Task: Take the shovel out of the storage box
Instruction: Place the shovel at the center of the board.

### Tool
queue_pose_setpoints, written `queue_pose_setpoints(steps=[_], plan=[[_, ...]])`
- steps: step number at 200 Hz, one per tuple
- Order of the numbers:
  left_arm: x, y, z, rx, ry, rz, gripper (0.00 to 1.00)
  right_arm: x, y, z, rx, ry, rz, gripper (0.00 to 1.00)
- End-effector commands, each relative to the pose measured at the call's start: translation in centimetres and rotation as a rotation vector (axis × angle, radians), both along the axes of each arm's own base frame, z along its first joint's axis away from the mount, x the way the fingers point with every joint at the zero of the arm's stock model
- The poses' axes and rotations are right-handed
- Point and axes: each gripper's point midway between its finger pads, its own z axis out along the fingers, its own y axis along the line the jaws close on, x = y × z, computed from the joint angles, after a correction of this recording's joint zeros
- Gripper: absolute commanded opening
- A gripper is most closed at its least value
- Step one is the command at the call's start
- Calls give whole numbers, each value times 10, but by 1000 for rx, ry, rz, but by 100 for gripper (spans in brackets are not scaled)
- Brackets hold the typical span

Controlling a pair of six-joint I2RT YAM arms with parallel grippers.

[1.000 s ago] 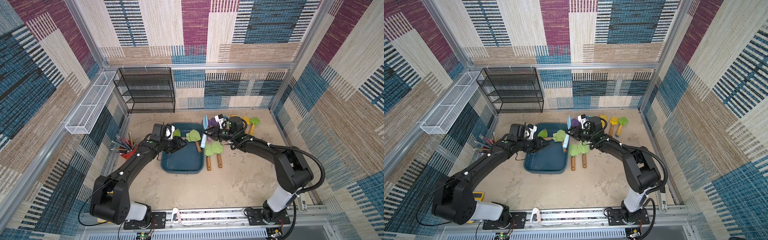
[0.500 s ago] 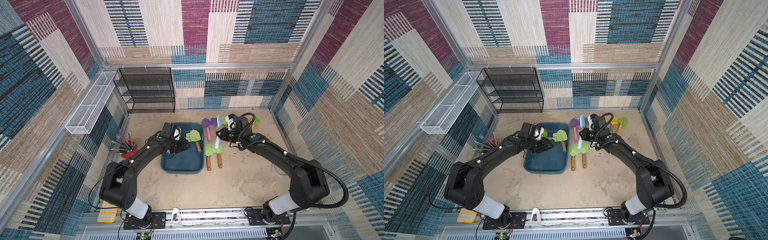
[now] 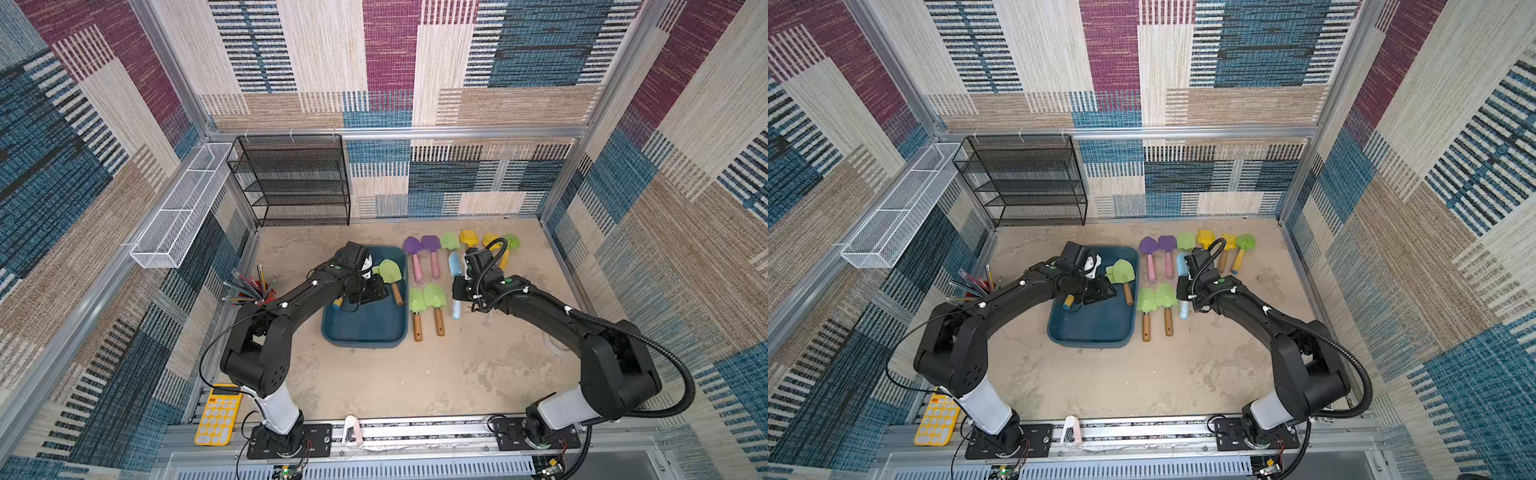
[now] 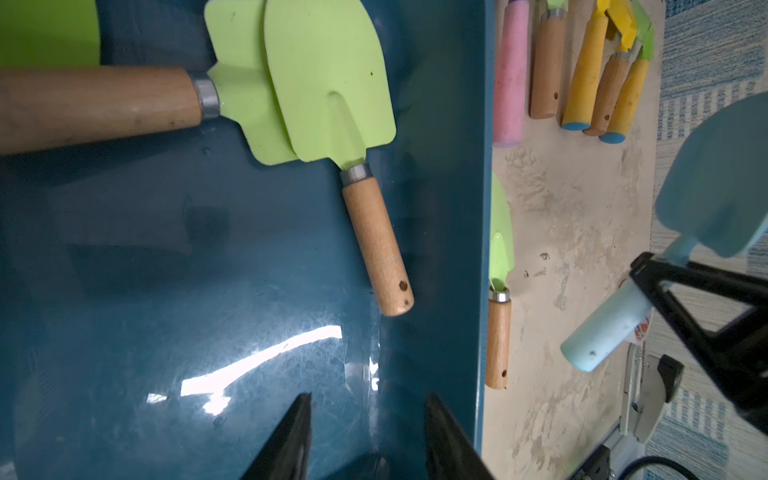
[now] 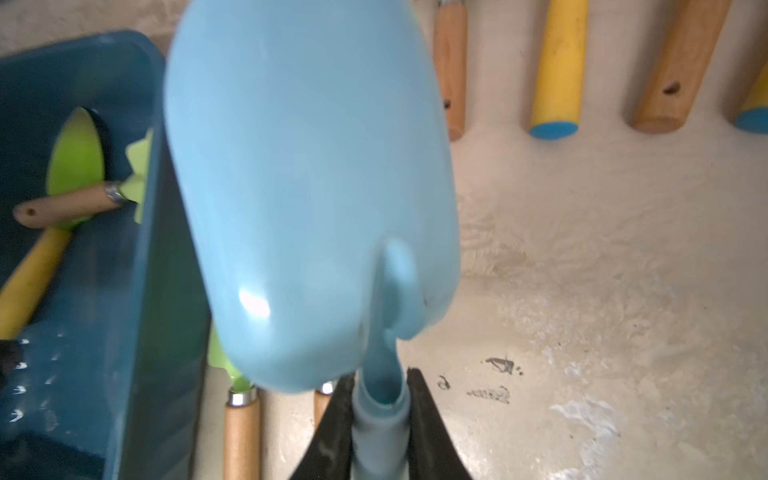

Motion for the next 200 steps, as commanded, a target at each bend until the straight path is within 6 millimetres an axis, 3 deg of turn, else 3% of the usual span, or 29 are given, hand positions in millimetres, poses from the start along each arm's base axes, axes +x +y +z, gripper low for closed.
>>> queue_pose_setpoints(steps=[1,115,200], plan=[[-1,-6,-2,-20,15,-18,47,-1,-7,-9,-36,0,-10,13],[1,-16,-4,-41,26,-36,47,-13,-18,-58,-104,88,-22,15],[3,-16,-11,-28,31,-35,47,-23,-21,-74,-101,119,-35,21]])
